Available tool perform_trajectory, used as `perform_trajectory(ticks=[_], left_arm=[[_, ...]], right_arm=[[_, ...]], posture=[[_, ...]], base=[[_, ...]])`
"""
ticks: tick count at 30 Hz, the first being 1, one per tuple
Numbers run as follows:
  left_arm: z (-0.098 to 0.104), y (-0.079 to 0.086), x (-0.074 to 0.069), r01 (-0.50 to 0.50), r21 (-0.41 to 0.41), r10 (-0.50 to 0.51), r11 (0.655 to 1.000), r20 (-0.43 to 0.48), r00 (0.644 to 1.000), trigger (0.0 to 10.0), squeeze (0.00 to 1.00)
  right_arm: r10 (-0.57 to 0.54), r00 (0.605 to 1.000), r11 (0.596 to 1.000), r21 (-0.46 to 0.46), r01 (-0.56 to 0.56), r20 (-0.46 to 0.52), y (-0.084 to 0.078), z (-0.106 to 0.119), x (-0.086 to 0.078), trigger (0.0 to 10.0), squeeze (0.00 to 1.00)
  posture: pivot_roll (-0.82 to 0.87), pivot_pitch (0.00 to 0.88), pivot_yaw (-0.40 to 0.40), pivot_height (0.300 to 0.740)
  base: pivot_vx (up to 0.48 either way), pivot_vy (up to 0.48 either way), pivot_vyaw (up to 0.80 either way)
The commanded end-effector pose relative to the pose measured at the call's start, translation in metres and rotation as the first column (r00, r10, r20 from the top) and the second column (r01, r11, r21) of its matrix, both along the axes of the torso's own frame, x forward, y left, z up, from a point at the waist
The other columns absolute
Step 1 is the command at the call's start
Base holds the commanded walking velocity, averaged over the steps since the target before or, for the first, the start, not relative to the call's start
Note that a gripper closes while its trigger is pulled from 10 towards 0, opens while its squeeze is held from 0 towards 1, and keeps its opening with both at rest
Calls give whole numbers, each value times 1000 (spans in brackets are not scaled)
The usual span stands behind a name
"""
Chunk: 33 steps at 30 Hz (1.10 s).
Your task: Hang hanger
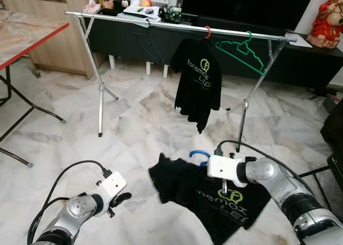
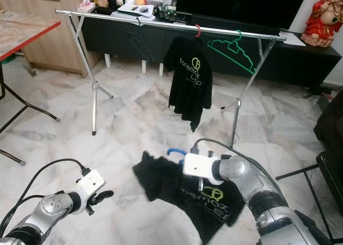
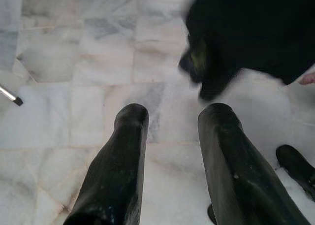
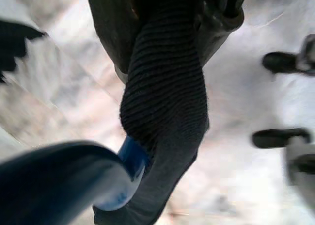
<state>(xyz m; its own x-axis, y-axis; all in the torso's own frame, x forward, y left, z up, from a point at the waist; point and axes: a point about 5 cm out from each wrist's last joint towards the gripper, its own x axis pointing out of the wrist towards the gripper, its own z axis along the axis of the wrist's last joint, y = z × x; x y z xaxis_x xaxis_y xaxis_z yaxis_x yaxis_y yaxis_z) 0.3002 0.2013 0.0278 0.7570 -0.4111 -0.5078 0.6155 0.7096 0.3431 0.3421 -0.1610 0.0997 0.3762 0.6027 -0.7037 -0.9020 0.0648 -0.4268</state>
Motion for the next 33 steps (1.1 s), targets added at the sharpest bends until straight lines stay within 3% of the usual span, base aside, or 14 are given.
perform_trajectory(ticks=[1,6,7,8,9,14,17,20,23,26,29,31,33], left_arm=[[5,-6,4,27,-8,-26,1000,32,999,10000,1000],[10,-9,7,38,-21,-37,999,68,997,10000,1000],[10,-10,7,44,-23,-43,999,69,997,10000,573],[10,-10,7,44,-23,-43,999,69,997,10000,573],[11,-12,6,72,-27,-70,997,67,995,10000,0],[14,-15,7,99,-35,-96,994,77,992,10000,0],[21,-21,10,188,-12,-186,982,89,978,10000,0],[23,-26,8,312,58,-315,948,64,947,10000,0],[24,-26,8,332,80,-337,940,57,940,10000,0],[27,-25,8,398,191,-416,897,65,907,10000,0],[27,-22,6,449,269,-477,852,47,878,10000,0],[24,-19,1,503,328,-536,799,11,844,10000,0],[23,-19,-1,518,343,-553,783,5,833,10000,0]], right_arm=[[35,999,998,-45,-35,-8,-5,0,-2,10000,0],[48,999,994,-98,-47,7,-7,-2,-1,10000,0],[52,999,994,-96,-51,11,-6,-1,-1,10000,0],[52,999,994,-96,-51,11,-6,-1,-1,10000,0],[76,997,994,-79,-74,24,-1,1,-1,10000,0],[126,992,990,-64,-123,33,4,3,-2,10000,0],[203,977,976,-89,-197,65,11,3,-5,10000,0],[269,957,954,-166,-249,106,14,0,-6,10000,0],[278,954,950,-181,-255,117,14,0,-6,10000,0],[348,918,915,-281,-290,187,15,-3,-5,10000,0],[397,889,892,-325,-315,227,15,-4,-6,10000,0],[433,860,875,-354,-330,270,15,-3,-5,10000,0],[445,848,870,-361,-335,287,16,-2,-5,10000,0]], posture=[[-4,86,-121,740],[-3,85,-124,740],[-3,85,-124,740],[-3,85,-124,740],[-4,83,-125,740],[-4,81,-125,740],[-5,77,-125,740],[-5,70,-125,740],[-5,70,-125,740],[-3,61,-127,740],[-3,58,-127,740],[-5,55,-128,740],[-6,55,-128,740]], base=[[0,0,0],[0,0,0],[0,0,0],[0,0,0],[0,0,0],[0,0,0],[0,0,0],[0,0,0],[0,0,0],[0,0,0],[0,0,0],[0,0,0],[0,0,0]])
